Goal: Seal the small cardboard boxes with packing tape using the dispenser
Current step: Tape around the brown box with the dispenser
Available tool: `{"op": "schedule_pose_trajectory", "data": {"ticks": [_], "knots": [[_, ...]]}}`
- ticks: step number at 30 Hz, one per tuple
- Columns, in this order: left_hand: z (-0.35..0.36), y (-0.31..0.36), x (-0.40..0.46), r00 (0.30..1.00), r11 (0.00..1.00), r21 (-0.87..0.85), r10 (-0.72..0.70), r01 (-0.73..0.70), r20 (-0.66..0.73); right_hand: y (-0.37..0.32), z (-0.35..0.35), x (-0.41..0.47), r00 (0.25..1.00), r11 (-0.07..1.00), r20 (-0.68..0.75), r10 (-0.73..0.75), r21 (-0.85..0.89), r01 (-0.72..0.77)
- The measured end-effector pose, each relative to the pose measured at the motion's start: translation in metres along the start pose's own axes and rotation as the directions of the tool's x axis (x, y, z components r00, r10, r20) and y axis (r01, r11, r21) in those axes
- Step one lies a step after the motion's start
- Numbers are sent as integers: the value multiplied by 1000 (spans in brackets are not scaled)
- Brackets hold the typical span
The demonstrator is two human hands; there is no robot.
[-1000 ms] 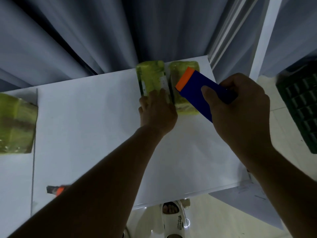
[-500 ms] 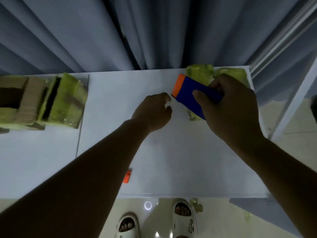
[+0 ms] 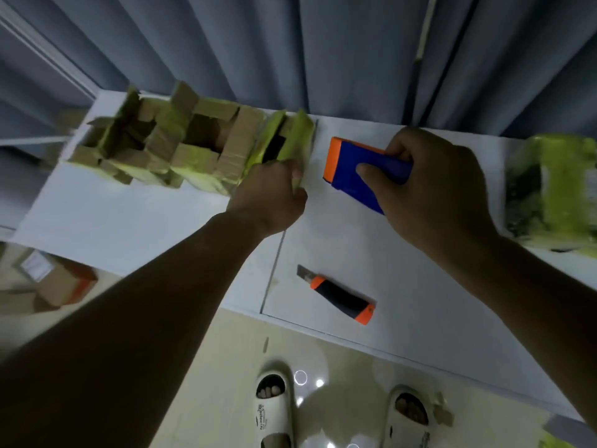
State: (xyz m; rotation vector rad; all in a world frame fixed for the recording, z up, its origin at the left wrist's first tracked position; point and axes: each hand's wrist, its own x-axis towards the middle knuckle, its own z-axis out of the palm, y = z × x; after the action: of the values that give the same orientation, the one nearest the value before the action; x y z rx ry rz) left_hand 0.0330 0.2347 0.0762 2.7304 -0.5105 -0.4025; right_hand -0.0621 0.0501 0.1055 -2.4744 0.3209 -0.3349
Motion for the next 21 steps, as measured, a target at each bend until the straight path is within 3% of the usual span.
{"op": "schedule_pose_trajectory", "data": {"ticks": [17, 21], "knots": [[-45, -209, 35, 976, 986, 16, -160, 164, -150, -152, 150, 47, 999, 996, 23, 23, 90, -25], [-37, -216, 47, 923, 975, 28, -200, 222, -328, -159, 162, 59, 1000, 996, 28, 15, 88, -17]]}}
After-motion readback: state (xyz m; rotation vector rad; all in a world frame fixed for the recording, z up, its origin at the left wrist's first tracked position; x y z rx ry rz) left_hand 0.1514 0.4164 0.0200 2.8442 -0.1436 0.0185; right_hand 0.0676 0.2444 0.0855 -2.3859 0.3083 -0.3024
